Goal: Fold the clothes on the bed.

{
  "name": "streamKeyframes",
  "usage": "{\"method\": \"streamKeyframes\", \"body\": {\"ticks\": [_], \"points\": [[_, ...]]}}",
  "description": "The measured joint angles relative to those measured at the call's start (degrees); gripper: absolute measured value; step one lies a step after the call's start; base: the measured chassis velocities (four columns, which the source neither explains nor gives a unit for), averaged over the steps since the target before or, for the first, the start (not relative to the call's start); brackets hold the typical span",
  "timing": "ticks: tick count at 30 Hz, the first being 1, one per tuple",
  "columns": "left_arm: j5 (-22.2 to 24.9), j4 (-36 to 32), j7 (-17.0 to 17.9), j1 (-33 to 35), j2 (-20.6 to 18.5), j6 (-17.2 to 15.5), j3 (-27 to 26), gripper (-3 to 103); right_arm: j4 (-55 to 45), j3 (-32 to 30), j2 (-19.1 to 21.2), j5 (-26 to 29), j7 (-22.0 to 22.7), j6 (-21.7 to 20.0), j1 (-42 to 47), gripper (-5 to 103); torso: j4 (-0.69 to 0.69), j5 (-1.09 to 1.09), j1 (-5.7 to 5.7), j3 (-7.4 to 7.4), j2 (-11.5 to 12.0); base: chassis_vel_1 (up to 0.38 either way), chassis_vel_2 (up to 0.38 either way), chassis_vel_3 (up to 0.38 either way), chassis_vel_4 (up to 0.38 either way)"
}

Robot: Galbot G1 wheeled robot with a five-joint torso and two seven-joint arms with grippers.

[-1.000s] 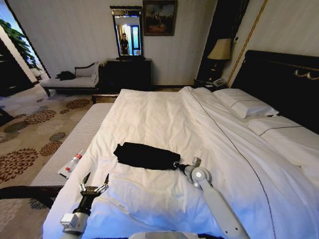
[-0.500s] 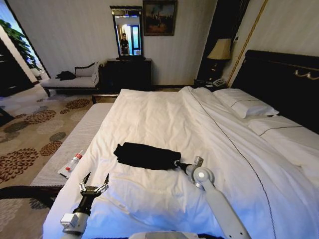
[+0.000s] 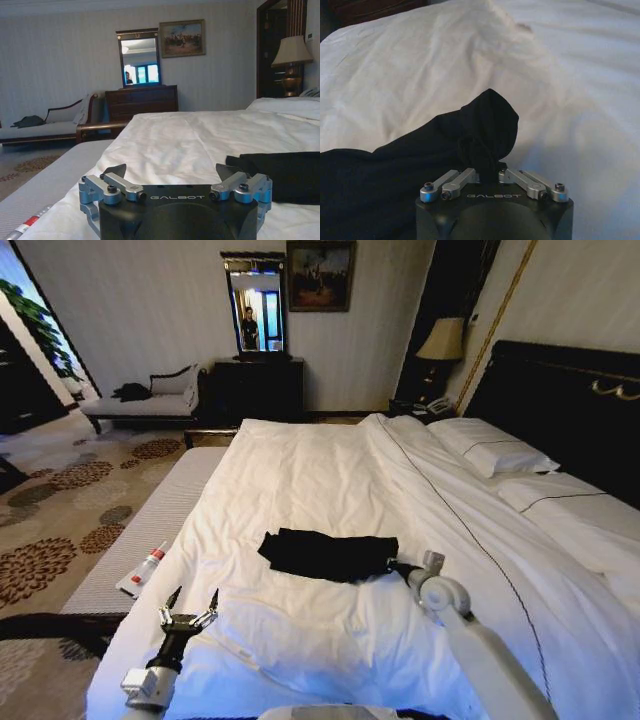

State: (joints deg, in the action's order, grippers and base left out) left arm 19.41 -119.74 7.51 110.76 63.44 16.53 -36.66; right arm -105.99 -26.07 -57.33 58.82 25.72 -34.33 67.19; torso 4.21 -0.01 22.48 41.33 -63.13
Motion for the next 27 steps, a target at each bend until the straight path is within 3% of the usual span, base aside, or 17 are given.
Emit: {"method": "streamKeyframes", "body": {"ticks": [8, 17, 27], "points": [[0.00, 0.00, 0.00, 0.00, 0.00, 0.00, 0.00, 100, 1.63, 1.11, 2.95, -2.81, -2.06, 1.70, -0.10, 10, 0.00, 0.00, 0.00, 0.00, 0.00, 0.000, 0.000, 0.000, 0.000], [0.00, 0.00, 0.00, 0.00, 0.00, 0.00, 0.00, 100, 0.10, 3.22, 2.38, -2.52, -0.59, 1.78, -0.62, 10, 0.01, 0.00, 0.01, 0.00, 0.00, 0.000, 0.000, 0.000, 0.000], [0.00, 0.00, 0.00, 0.00, 0.00, 0.00, 0.00, 100, -8.84, 7.72, 2.26, 9.66, 6.23, 0.22, -4.72, 10, 0.01, 0.02, 0.01, 0.00, 0.00, 0.000, 0.000, 0.000, 0.000]]}}
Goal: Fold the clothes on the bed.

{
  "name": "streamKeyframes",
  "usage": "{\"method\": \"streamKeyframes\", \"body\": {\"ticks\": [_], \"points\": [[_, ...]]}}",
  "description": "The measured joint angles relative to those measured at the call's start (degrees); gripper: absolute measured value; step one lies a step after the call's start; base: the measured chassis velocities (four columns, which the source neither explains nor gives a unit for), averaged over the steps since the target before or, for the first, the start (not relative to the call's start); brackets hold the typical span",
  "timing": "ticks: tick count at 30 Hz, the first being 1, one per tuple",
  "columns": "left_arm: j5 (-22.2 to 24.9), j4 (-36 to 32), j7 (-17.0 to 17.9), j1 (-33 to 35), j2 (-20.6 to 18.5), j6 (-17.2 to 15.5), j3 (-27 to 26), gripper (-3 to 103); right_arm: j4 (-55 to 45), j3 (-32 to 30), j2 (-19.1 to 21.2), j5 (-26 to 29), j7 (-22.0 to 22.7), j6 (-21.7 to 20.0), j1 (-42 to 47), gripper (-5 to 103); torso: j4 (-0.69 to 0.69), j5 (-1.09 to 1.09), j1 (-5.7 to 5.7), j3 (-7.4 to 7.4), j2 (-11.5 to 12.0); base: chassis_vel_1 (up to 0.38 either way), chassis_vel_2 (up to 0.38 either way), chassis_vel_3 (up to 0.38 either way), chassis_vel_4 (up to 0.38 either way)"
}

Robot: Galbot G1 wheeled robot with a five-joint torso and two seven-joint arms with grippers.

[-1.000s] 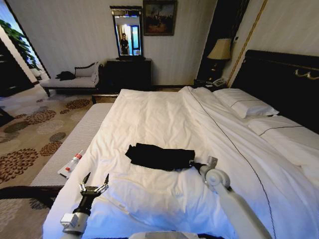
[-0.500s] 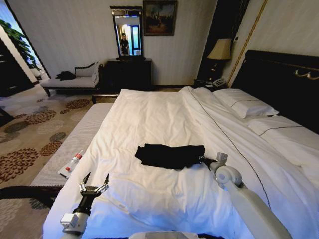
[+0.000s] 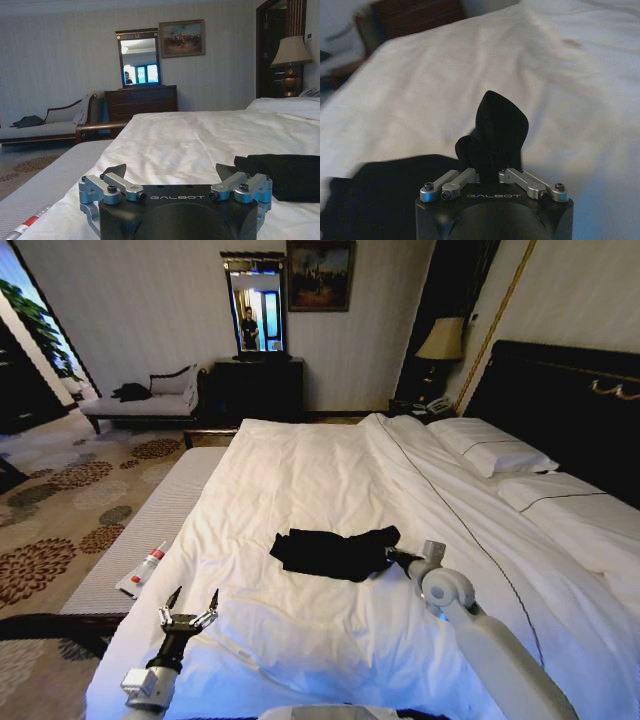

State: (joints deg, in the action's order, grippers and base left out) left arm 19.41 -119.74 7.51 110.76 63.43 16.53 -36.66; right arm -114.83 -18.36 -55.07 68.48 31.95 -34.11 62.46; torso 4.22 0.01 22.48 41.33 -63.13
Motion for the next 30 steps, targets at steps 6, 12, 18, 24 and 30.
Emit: {"method": "streamKeyframes", "body": {"ticks": [6, 12, 18, 24, 30], "points": [[0.00, 0.00, 0.00, 0.00, 0.00, 0.00, 0.00, 100, -0.22, 6.34, -2.76, 6.27, 1.54, 2.11, -6.56, 10, -0.02, 0.02, 0.00, 0.00, 0.00, 0.000, 0.000, 0.000, 0.000], [0.00, 0.00, 0.00, 0.00, 0.00, 0.00, 0.00, 100, 3.30, 11.42, -5.93, 6.44, 0.73, 2.69, -10.73, 10, -0.02, -0.01, 0.00, 0.00, 0.01, 0.000, 0.000, 0.000, 0.000], [0.00, 0.00, 0.00, 0.00, 0.00, 0.00, 0.00, 100, 6.19, 14.12, -8.98, 5.07, -0.07, 3.57, -12.92, 10, 0.00, 0.00, 0.00, 0.00, 0.01, 0.000, 0.000, 0.000, 0.000], [0.00, 0.00, 0.00, 0.00, 0.00, 0.00, 0.00, 100, 9.89, 16.87, -13.50, 3.42, -0.26, 4.42, -15.28, 10, -0.02, 0.00, 0.00, 0.00, 0.01, 0.000, 0.000, 0.000, 0.000], [0.00, 0.00, 0.00, 0.00, 0.00, -0.01, 0.00, 100, 12.44, 18.30, -15.70, 1.67, -0.51, 4.87, -15.89, 10, -0.01, 0.00, -0.01, 0.00, 0.01, 0.000, 0.000, 0.000, 0.000]]}}
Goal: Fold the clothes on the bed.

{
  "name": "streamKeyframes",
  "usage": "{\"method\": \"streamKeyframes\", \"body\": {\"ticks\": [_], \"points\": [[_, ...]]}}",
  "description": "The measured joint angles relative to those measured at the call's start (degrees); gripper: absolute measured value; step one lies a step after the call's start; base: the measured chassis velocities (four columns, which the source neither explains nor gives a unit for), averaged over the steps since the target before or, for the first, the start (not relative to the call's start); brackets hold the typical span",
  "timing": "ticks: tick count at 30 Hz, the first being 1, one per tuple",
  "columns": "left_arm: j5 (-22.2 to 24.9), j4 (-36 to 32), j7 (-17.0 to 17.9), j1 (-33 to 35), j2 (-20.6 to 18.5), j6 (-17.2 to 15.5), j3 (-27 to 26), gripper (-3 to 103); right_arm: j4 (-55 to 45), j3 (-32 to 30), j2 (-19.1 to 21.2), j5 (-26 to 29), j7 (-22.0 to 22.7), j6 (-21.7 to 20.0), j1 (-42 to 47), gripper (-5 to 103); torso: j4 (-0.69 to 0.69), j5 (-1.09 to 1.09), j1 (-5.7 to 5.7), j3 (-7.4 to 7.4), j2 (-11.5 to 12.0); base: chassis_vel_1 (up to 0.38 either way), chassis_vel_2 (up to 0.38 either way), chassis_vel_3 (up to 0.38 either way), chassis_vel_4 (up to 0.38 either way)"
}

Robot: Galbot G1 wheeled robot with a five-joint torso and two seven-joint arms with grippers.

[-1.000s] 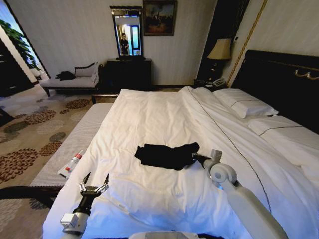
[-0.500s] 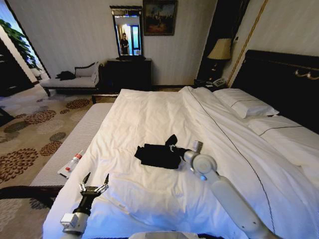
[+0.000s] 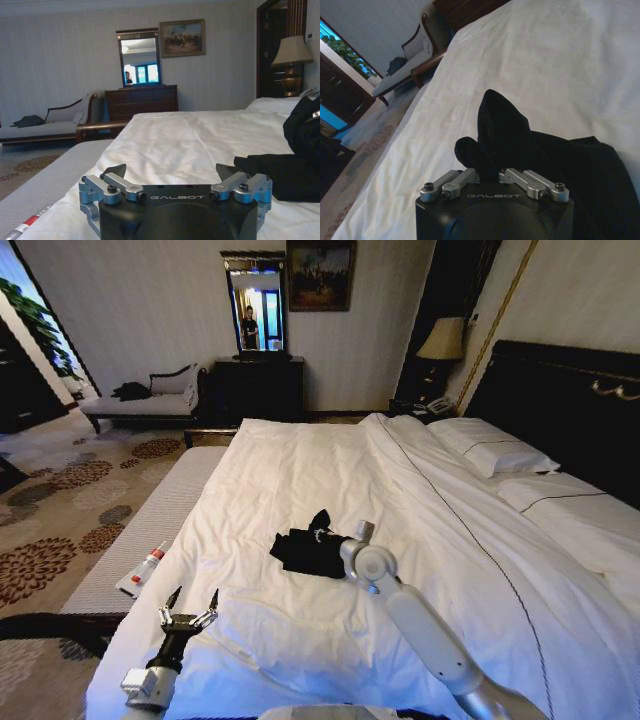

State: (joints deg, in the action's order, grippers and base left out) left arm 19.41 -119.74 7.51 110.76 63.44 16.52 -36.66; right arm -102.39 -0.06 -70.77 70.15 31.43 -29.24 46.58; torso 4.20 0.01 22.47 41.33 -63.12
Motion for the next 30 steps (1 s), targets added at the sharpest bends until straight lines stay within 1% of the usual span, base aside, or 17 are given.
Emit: {"method": "streamKeyframes", "body": {"ticks": [3, 10, 21, 25, 28, 29, 30], "points": [[0.00, 0.00, 0.00, 0.00, 0.00, 0.00, 0.00, 100, 2.12, 0.62, -0.67, -2.04, -0.88, 0.48, -0.20, 10, 0.00, 0.00, 0.00, 0.00, 0.00, 0.000, 0.000, 0.000, 0.000], [0.00, 0.00, 0.00, 0.00, 0.00, 0.00, 0.00, 100, 4.06, 1.13, -1.30, -4.35, -1.94, 1.27, -0.32, 10, 0.00, 0.00, 0.00, 0.00, 0.00, 0.000, 0.000, 0.000, 0.000], [0.00, 0.00, 0.00, 0.00, 0.00, 0.01, 0.00, 100, 6.12, 1.85, -1.72, -6.16, -3.18, 2.53, -0.59, 10, 0.00, -0.01, 0.00, 0.00, 0.00, 0.000, 0.000, 0.000, 0.000], [0.00, 0.00, 0.00, 0.00, 0.00, 0.00, 0.00, 100, 7.79, 3.29, -1.81, -8.66, -4.21, 3.73, -0.69, 10, 0.00, -0.01, 0.00, -0.01, 0.00, 0.000, 0.000, 0.000, 0.000], [0.00, 0.00, 0.00, 0.00, 0.00, 0.00, 0.00, 100, 7.93, 3.88, -1.81, -9.03, -5.10, 4.20, -0.61, 10, 0.00, 0.00, 0.01, 0.00, 0.00, 0.000, 0.000, 0.000, 0.000], [0.00, 0.00, 0.00, 0.00, 0.00, 0.00, 0.00, 100, 7.78, 4.20, -1.82, -9.04, -5.34, 4.38, -0.50, 7, 0.00, -0.01, 0.00, 0.00, 0.00, 0.000, 0.000, 0.000, 0.000], [0.00, 0.01, 0.00, 0.00, 0.00, 0.00, 0.00, 100, 7.48, 4.45, -1.89, -9.07, -5.41, 4.57, -0.44, 7, 0.01, -0.01, 0.01, 0.00, 0.00, 0.000, 0.000, 0.000, 0.000]]}}
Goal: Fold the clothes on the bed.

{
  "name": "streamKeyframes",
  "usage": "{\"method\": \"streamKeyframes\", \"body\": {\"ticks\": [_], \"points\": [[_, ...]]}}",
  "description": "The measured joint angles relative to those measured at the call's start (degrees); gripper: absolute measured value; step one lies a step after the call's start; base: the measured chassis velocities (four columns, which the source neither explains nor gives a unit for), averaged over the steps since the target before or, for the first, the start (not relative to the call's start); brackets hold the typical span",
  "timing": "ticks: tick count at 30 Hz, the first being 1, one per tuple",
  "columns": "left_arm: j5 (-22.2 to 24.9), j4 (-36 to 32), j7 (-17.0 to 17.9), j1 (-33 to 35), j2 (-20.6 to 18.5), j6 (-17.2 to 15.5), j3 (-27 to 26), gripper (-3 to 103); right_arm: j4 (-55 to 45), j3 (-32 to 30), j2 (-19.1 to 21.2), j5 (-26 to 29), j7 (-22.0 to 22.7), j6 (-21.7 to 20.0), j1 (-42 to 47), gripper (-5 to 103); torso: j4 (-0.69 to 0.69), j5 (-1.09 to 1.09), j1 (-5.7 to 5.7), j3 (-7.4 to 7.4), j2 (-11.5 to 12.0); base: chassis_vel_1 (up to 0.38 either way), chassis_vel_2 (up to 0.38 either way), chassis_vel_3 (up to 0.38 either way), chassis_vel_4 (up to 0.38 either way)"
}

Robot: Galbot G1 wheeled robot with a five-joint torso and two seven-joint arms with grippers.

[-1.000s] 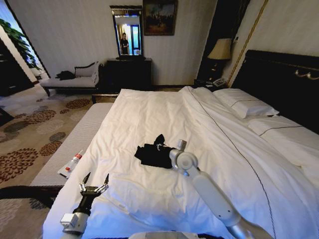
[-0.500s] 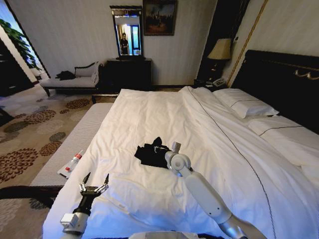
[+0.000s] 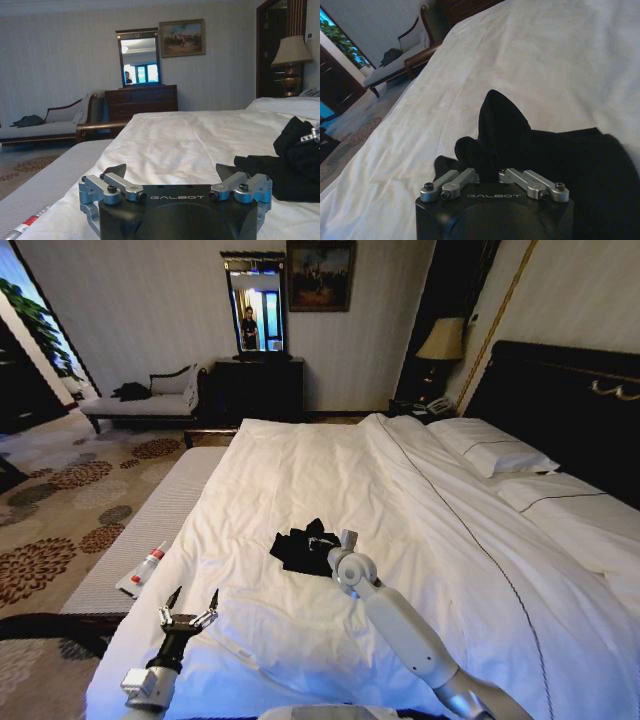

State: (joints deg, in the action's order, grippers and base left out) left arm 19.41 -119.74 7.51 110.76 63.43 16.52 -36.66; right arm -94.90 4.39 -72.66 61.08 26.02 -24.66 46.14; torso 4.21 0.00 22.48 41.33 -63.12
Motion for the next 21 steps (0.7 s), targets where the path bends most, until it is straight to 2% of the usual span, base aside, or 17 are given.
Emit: {"method": "streamKeyframes", "body": {"ticks": [1, 4, 5, 7, 8, 9, 11, 12, 13, 14, 16, 20, 21], "points": [[0.00, 0.00, 0.00, 0.00, 0.00, 0.00, 0.00, 100, 0.00, 0.00, 0.00, 0.00, 0.00, 0.00, 0.00, 7, 0.00, 0.00, 0.00, 0.00, 0.00, 0.000, 0.000, 0.000, 0.000], [0.00, 0.00, 0.00, 0.00, 0.00, 0.00, 0.00, 100, -1.22, 0.65, -0.17, -0.17, -0.06, 0.52, -0.05, 22, 0.00, 0.00, 0.00, 0.00, 0.00, 0.000, 0.000, 0.000, 0.000], [0.00, 0.00, 0.00, 0.00, 0.00, 0.00, 0.00, 100, -1.22, 0.65, -0.17, -0.17, -0.06, 0.52, -0.05, 22, 0.00, 0.00, 0.00, 0.00, 0.00, 0.000, 0.000, 0.000, 0.000], [0.00, -0.01, 0.00, 0.00, 0.00, 0.00, 0.00, 100, -2.08, 1.37, -0.14, -0.87, -0.26, 1.21, -0.21, 33, -0.01, 0.00, 0.00, 0.00, -0.01, 0.000, 0.000, 0.000, 0.000], [0.00, 0.00, 0.00, 0.00, 0.00, 0.00, 0.00, 100, -2.49, 1.72, -0.12, -1.27, -0.49, 1.53, -0.26, 33, -0.01, 0.00, 0.00, 0.00, -0.01, 0.000, 0.000, 0.000, 0.000], [0.00, 0.00, 0.00, 0.00, 0.00, 0.00, 0.00, 100, -3.28, 2.28, -0.05, -1.85, -1.01, 1.86, -0.27, 43, -0.01, 0.00, 0.00, 0.00, -0.01, 0.000, 0.000, 0.000, 0.000], [0.00, 0.00, 0.00, 0.00, 0.00, 0.00, 0.00, 100, -3.66, 2.56, 0.01, -2.16, -1.34, 1.98, -0.27, 43, -0.01, 0.00, 0.00, 0.00, -0.01, 0.000, 0.000, 0.000, 0.000], [0.00, 0.00, 0.00, 0.00, 0.00, 0.00, 0.00, 100, -4.25, 2.99, 0.12, -2.73, -1.89, 2.17, -0.22, 49, -0.01, 0.00, 0.00, 0.00, -0.01, 0.000, 0.000, 0.000, 0.000], [0.00, 0.00, 0.00, 0.00, 0.00, 0.00, 0.00, 100, -4.55, 3.20, 0.18, -2.97, -2.14, 2.21, -0.16, 49, -0.01, 0.00, 0.00, 0.00, -0.01, 0.000, 0.000, 0.000, 0.000], [0.00, 0.00, 0.00, 0.00, 0.00, 0.00, 0.00, 100, -5.41, 3.78, 0.34, -3.66, -2.92, 2.23, 0.06, 60, -0.01, 0.00, 0.00, 0.00, -0.01, 0.000, 0.000, 0.000, 0.000], [0.00, 0.00, 0.00, 0.00, 0.00, 0.00, 0.00, 100, -6.07, 4.03, 0.45, -4.16, -3.47, 2.24, 0.25, 60, -0.01, 0.00, 0.00, 0.00, -0.01, 0.000, 0.000, 0.000, 0.000], [0.00, 0.00, 0.00, 0.00, 0.00, 0.00, 0.00, 100, -8.17, 3.76, 0.66, -6.86, -4.90, 3.90, 1.36, 82, -0.01, 0.00, 0.00, 0.00, -0.01, 0.000, 0.000, 0.000, 0.000], [0.00, 0.00, 0.00, 0.00, 0.00, 0.00, 0.00, 100, -8.17, 3.76, 0.66, -6.86, -4.90, 3.90, 1.36, 82, -0.01, 0.00, 0.00, 0.00, -0.01, 0.000, 0.000, 0.000, 0.000]]}}
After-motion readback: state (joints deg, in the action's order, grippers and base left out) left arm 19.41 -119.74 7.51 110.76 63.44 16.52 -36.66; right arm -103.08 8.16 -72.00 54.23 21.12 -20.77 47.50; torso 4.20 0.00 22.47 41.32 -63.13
